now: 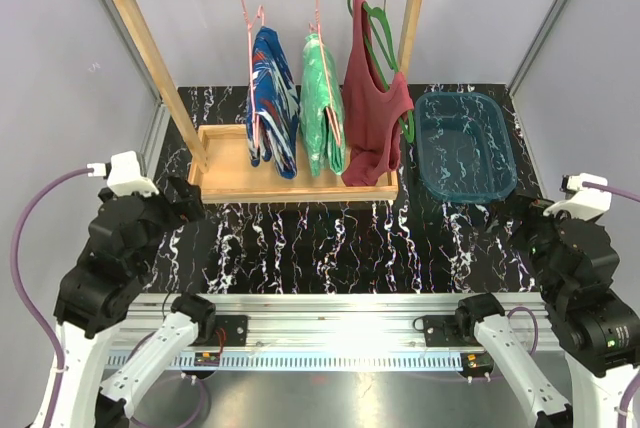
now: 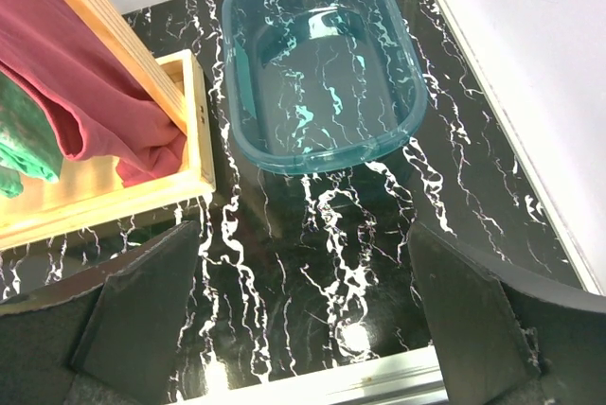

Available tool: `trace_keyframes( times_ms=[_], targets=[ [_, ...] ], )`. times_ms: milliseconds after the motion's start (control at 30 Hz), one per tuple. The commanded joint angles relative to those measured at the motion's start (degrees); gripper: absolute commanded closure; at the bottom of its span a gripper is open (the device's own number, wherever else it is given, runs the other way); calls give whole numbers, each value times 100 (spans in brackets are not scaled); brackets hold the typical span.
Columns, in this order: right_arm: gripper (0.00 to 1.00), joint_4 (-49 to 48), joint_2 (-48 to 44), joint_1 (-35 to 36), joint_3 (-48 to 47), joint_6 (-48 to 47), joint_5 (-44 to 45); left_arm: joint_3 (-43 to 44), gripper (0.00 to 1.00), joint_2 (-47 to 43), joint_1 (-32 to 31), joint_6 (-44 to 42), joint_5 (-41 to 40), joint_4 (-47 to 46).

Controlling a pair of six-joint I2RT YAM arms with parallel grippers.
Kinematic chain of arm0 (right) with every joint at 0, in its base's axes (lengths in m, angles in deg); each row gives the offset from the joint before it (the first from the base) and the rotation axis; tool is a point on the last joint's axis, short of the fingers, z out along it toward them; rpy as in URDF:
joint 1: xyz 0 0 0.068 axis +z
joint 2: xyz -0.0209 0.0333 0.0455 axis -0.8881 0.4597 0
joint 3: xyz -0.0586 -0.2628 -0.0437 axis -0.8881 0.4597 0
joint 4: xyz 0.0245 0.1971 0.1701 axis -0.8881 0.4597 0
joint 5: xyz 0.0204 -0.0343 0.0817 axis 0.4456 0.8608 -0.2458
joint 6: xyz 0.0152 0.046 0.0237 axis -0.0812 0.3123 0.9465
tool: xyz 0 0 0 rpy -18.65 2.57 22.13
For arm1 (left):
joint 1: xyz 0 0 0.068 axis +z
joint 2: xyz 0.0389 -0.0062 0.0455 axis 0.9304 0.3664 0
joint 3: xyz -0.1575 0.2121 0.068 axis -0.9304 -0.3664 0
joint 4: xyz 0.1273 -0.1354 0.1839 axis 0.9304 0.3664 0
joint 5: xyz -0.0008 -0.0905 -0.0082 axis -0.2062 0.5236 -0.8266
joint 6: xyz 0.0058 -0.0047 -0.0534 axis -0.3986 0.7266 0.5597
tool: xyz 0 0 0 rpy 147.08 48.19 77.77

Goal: Remove the trousers from the hanger

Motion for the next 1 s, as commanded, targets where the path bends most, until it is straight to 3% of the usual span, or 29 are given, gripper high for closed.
trace_keyframes(
  times_ms=[0,267,500,600,733,767,867,967],
  targets=[
    [1,-417,152,35,75,171,-89,652,1,329,-15,8,699,-458],
    [1,-751,380,35,269,419,-246,2435,1,2163,-59,-2,1956,-555],
    [1,-962,696,35,260,234,-1248,4053,1,3762,-630,-300,1062,-371],
    [1,-980,758,26,199,199,-1432,4659,8,4275,-648,-502,885,-195],
    [0,-1050,758,35,225,181,-1644,5100,31,4977,-657,-696,630,-28],
    [0,-1085,758,35,234,181,-1714,5214,41,5058,-657,-765,621,33],
    [0,-1129,758,35,286,181,-1776,5276,50,5330,-657,-836,454,122],
    [0,-1156,750,35,313,190,-1846,5215,51,5480,-657,-845,427,140]
  ],
)
